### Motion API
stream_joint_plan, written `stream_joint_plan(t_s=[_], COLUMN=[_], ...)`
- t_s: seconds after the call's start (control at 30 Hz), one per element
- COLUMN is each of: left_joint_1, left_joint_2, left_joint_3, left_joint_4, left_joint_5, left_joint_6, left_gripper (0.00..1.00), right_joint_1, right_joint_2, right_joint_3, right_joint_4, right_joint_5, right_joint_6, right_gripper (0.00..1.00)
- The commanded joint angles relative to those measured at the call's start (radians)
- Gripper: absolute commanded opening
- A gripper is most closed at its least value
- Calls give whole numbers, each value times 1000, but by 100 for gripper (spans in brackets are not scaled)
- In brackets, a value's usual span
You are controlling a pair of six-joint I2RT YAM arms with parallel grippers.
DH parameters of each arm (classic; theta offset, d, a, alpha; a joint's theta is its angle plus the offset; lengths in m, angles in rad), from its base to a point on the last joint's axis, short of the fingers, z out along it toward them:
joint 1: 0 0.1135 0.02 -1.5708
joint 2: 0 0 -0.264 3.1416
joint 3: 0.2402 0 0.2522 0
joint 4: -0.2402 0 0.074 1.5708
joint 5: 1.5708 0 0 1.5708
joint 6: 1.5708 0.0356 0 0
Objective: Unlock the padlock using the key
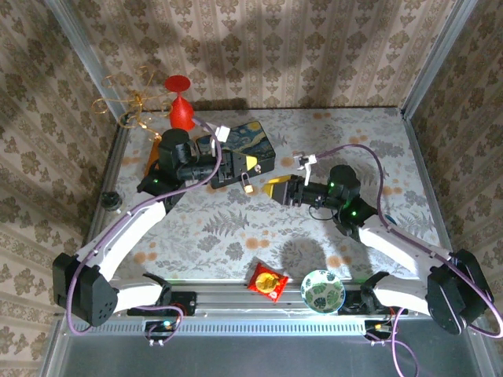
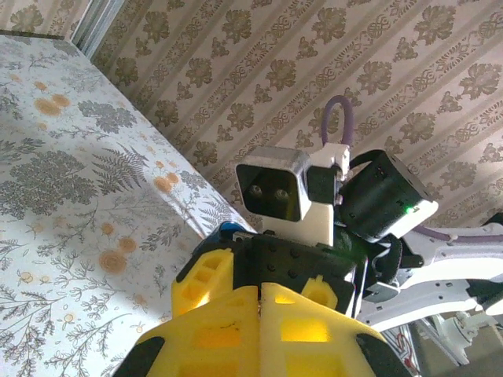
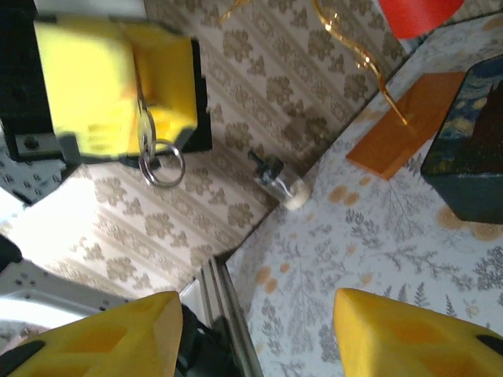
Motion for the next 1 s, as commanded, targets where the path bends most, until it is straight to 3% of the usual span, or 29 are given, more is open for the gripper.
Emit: stream_joint_plan(t_s=[0.0, 0.17, 0.3, 0.5, 0.77, 0.97], left_joint_1=[1, -7, -9, -9, -7, -4], left_joint_2=[-13, -11, -8, -1, -3, -17], left_joint_3=[-1, -4, -10, -17, -25, -32], left_joint_4=[41, 49, 58, 68, 82, 84], left_joint_5=[-11, -3, -7, -6, -3, -4], left_joint_6=[-26, -41, -50, -58, -69, -68], left_gripper=[0, 0, 0, 0, 0, 0], right_joint_1=[-21, -22, -14, -1, 0, 0], right_joint_2=[35, 110, 157, 197, 206, 131], right_joint_3=[-3, 46, 99, 149, 152, 93], right_joint_4=[244, 365, 389, 411, 420, 348], right_joint_5=[13, -11, -34, -59, -52, 7], right_joint_6=[141, 207, 213, 218, 216, 169], right_gripper=[56, 53, 45, 45, 41, 41])
